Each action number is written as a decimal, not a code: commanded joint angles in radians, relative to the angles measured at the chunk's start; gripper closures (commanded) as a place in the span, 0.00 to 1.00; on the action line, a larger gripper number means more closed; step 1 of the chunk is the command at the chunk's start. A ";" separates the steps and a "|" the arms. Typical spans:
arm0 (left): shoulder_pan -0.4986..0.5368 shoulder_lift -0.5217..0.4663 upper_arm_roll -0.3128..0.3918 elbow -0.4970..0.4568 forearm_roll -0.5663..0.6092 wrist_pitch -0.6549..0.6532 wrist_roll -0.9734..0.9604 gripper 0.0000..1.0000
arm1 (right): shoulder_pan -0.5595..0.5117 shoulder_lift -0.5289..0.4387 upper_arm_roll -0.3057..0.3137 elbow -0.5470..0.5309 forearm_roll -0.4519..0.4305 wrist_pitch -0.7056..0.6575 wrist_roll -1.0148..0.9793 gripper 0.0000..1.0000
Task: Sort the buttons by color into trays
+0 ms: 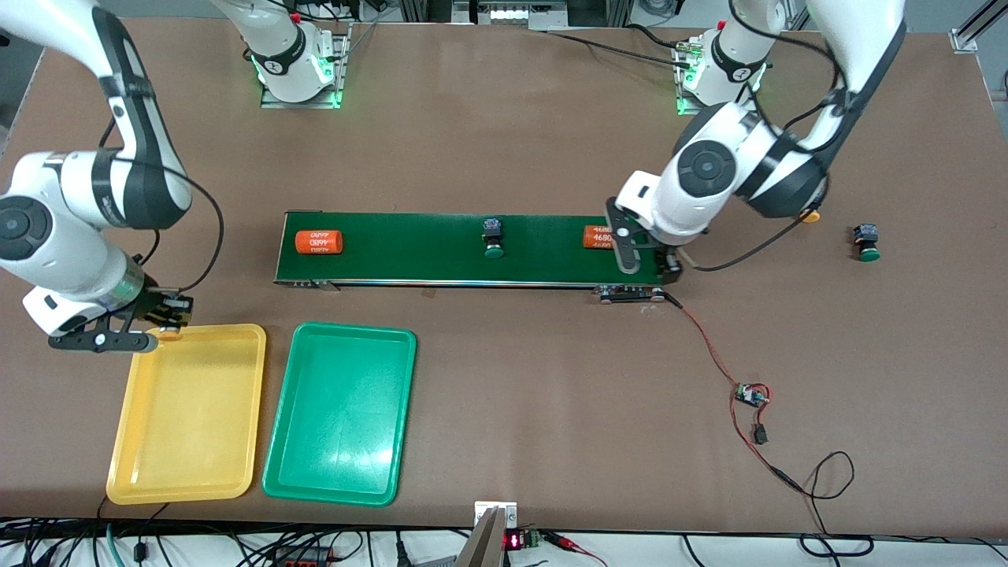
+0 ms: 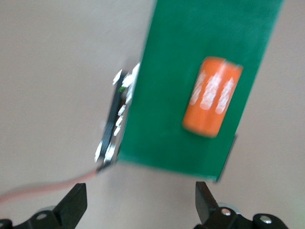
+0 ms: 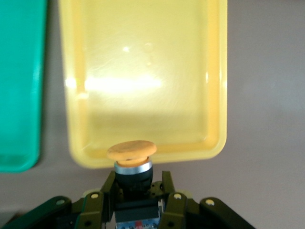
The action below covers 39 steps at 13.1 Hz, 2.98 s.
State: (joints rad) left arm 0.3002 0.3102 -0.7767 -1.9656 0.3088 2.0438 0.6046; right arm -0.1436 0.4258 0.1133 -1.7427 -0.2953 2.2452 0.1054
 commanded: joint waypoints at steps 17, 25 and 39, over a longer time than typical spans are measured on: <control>-0.084 -0.189 0.721 -0.346 -0.074 -0.113 -0.595 0.00 | 0.004 0.243 -0.146 0.011 -0.058 0.449 -0.090 0.13; -0.056 -0.106 0.889 -0.569 -0.073 0.324 -0.384 0.04 | 0.068 -0.097 -0.089 -0.139 0.122 0.040 -0.072 0.07; -0.052 -0.155 0.698 -0.325 -0.086 0.038 -0.281 0.85 | 0.056 -0.430 0.420 -0.481 0.255 0.005 0.402 0.00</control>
State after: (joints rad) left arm 0.2546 0.1633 0.0052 -2.3747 0.2519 2.1831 0.3039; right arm -0.0659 0.0560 0.4870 -2.1128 -0.0584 2.1686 0.4733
